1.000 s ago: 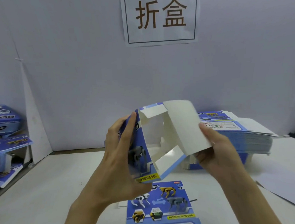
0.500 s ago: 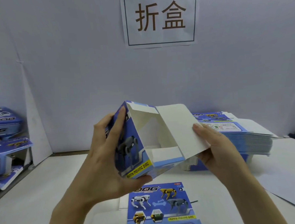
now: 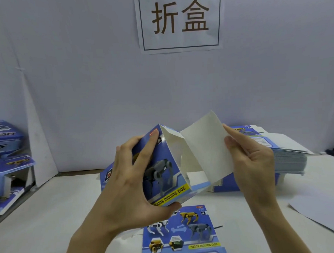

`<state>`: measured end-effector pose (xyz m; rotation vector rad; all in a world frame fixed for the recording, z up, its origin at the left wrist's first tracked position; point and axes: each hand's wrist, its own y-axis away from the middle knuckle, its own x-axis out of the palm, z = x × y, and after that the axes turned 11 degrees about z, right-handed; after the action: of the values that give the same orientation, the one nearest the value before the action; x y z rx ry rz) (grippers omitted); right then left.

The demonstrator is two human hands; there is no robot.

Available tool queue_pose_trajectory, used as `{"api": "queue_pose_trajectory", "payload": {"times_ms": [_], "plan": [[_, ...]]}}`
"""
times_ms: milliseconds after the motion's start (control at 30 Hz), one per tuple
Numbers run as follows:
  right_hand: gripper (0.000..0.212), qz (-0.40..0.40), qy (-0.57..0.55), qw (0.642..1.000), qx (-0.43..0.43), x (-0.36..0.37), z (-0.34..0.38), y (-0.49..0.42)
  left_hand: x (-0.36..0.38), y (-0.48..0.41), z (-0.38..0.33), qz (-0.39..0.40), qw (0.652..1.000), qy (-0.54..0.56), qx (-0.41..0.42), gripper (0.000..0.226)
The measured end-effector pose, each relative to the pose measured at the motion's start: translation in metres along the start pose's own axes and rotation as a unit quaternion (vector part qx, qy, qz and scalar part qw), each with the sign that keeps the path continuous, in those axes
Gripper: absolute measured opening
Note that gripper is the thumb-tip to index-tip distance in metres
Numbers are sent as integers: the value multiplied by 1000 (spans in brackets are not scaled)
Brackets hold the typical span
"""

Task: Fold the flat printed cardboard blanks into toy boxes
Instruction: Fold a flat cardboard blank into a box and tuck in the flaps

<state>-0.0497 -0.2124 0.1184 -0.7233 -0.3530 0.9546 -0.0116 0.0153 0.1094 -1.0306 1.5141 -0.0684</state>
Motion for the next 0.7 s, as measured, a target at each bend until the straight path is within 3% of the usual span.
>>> {"api": "queue_pose_trajectory", "payload": {"times_ms": [67, 133, 233, 333, 500, 700], "plan": [[28, 13, -18, 1000, -4, 1, 4, 0, 4, -1, -3, 3, 1000, -21, -8, 122], [20, 56, -136, 988, 51, 0, 10, -1, 5, -2, -4, 8, 999, -35, -16, 121], [24, 118, -300, 931, 170, -1, 17, -2, 6, -3, -5, 11, 999, -33, -25, 121], [24, 131, -384, 880, 246, 0, 18, -2, 8, -5, -5, 15, 999, -38, -24, 122], [21, 103, -303, 916, 243, -5, 10, -6, 6, -5, -2, 4, 997, -67, -25, 123], [27, 84, -275, 927, 240, -5, 9, -7, 5, -4, -4, -4, 999, -38, -31, 125]]}}
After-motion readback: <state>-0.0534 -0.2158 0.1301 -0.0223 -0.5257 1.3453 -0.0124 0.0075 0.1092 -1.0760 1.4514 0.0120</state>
